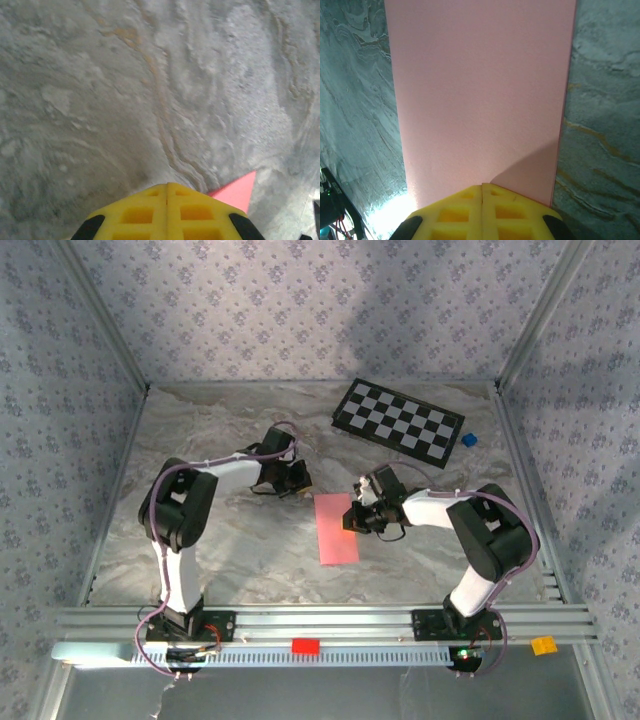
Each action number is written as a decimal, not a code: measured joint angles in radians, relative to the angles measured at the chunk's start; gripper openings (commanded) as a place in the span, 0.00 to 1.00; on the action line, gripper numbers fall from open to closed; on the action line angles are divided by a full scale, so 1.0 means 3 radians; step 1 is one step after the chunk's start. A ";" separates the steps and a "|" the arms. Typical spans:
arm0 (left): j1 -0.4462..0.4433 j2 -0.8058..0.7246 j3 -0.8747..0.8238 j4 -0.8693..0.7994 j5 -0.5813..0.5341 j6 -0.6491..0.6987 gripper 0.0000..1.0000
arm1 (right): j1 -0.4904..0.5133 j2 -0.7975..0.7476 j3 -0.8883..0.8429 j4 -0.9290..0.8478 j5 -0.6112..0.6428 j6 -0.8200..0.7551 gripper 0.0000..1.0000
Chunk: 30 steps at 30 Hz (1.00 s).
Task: Fold a paper plane with a square sheet of paper (pick it up from the middle)
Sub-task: First fold the square sheet of paper in half at the center of the table.
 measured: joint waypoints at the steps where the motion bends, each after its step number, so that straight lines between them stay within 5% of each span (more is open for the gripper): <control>1: -0.0038 -0.0072 -0.0004 -0.0013 -0.0010 0.0000 0.07 | 0.0000 0.0000 0.0000 0.0000 0.0000 0.0001 0.00; 8: -0.0504 -0.0731 -0.0436 0.0220 0.0018 -0.0195 0.07 | 0.0000 -0.0009 -0.0006 0.0001 0.0011 0.0003 0.00; 16: -0.1038 -0.0816 -0.1172 0.0659 0.0050 -0.0615 0.09 | 0.0000 -0.0011 -0.0013 0.0011 0.0013 0.0015 0.00; 30: -0.1325 -0.1011 -0.1792 0.1083 -0.0139 -0.0736 0.12 | 0.0000 -0.0011 -0.0029 0.0037 0.0011 0.0015 0.00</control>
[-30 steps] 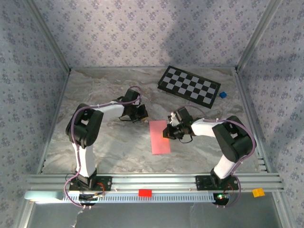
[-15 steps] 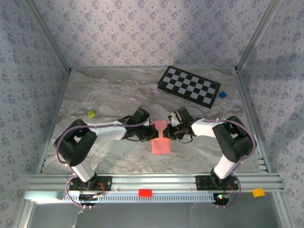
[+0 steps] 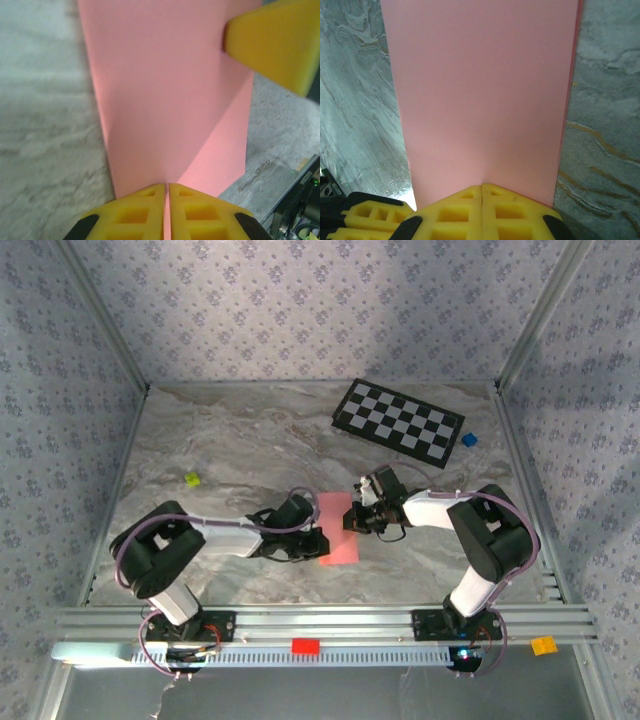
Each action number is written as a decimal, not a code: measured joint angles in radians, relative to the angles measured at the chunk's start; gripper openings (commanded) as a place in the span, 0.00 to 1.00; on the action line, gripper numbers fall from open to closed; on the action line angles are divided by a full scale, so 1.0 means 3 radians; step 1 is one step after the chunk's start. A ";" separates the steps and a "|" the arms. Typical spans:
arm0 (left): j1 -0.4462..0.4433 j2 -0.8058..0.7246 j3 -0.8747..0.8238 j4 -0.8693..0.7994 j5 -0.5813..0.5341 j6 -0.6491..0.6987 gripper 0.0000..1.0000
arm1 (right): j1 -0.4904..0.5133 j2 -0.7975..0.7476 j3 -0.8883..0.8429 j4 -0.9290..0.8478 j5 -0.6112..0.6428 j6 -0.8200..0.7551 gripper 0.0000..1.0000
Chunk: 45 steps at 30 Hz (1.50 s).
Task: Fold a paper plane with a square sheet of paper (pick it up from the middle)
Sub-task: First fold the square sheet of paper in half at the center of the table.
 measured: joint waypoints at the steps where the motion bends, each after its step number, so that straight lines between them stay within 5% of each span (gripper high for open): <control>1: -0.0017 -0.0033 -0.0019 -0.0025 -0.0010 0.0013 0.12 | 0.0000 0.0000 0.0000 0.0001 0.0000 0.0000 0.00; 22: -0.0201 -0.0605 -0.0004 -0.0712 -0.0209 0.0262 0.16 | 0.0022 0.0004 0.0018 -0.0013 0.0001 -0.0001 0.00; 26: -0.0070 -0.0725 0.0043 -0.0614 -0.0151 0.0275 0.12 | 0.0027 0.0018 0.0060 -0.0076 0.0014 -0.0001 0.00; 32: 0.0112 -0.0106 0.0323 -0.0369 -0.0064 0.0249 0.09 | 0.0027 0.0025 0.0069 -0.0089 0.0011 -0.0001 0.00; 45: -0.0197 -0.0136 -0.0296 0.0331 -0.0098 -0.0114 0.10 | 0.0057 0.0083 0.0112 -0.0104 -0.0051 -0.0003 0.00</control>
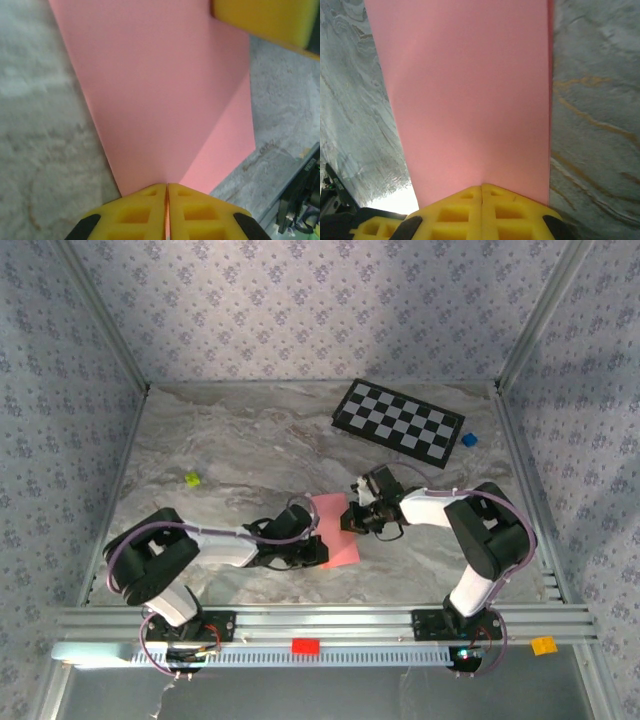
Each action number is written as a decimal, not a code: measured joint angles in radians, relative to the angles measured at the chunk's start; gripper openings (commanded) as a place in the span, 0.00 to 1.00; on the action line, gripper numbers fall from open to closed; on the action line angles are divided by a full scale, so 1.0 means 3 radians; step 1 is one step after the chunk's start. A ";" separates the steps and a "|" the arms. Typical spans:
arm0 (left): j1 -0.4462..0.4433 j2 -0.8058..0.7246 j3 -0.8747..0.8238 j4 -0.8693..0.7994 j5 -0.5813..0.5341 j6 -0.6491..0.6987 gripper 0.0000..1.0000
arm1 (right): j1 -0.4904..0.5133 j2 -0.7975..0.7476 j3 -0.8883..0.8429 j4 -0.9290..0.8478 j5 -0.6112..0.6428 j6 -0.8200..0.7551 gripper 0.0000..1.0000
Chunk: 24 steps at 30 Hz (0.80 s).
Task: Fold a paper plane with a square sheet of paper (pick it up from the middle)
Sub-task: First fold the square sheet of paper in half at the center of the table.
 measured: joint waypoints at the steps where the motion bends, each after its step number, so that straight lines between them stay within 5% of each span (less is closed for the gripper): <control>1: -0.0022 -0.0022 -0.0046 0.0057 -0.0010 -0.0029 0.11 | 0.0008 0.0010 0.0006 -0.0001 -0.0018 0.0000 0.00; 17: -0.0055 -0.0528 0.0131 -0.0713 -0.0150 0.0083 0.11 | 0.0023 0.0031 0.0032 -0.0027 -0.0036 -0.0001 0.00; 24: 0.0350 -0.0685 0.0178 -0.0716 -0.0108 0.0126 0.09 | 0.0023 0.0056 0.0052 -0.0033 -0.0061 -0.0001 0.00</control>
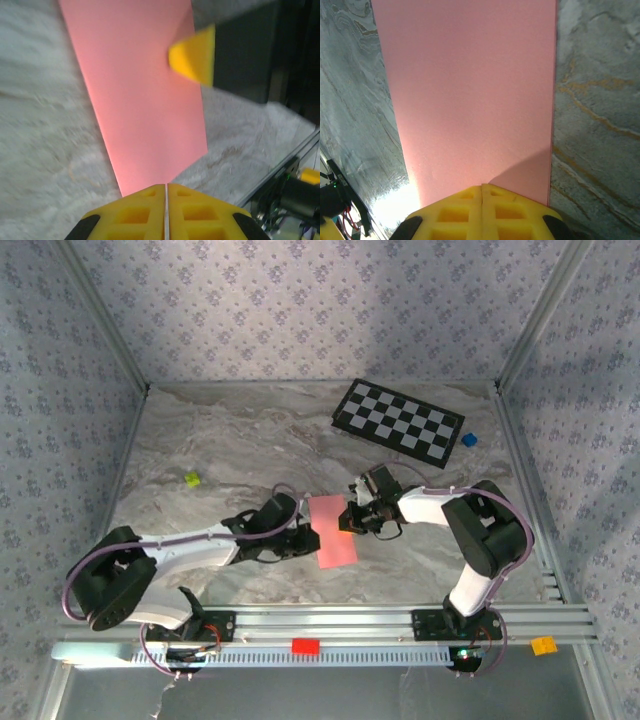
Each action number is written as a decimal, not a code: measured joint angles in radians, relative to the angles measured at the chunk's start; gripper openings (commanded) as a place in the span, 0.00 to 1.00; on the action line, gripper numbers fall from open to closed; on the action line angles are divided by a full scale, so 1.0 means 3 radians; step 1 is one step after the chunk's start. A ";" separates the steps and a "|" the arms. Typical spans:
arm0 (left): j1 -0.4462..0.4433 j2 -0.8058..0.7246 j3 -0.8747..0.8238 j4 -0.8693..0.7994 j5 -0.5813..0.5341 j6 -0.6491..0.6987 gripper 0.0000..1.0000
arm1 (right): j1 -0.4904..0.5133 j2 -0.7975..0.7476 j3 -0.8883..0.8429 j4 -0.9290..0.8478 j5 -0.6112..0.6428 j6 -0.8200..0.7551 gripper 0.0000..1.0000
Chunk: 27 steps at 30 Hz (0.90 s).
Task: Fold a paper plane with a square sheet of paper (pick it up from the middle)
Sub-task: First fold the square sheet of paper in half at the center of the table.
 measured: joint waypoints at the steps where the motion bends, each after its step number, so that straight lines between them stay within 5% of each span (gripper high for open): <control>1: 0.0080 0.0000 0.0019 0.0003 0.0020 0.0005 0.09 | 0.0000 0.0000 0.0000 0.0001 0.0000 0.0000 0.00; 8: 0.0458 0.0334 0.0380 0.0116 0.0243 0.0146 0.10 | 0.0006 0.0000 0.0000 0.0001 0.0009 0.0001 0.00; 27: 0.0660 0.1063 0.0304 0.0429 0.0511 0.0379 0.10 | 0.0031 0.0001 0.0003 0.0027 0.0027 0.0001 0.00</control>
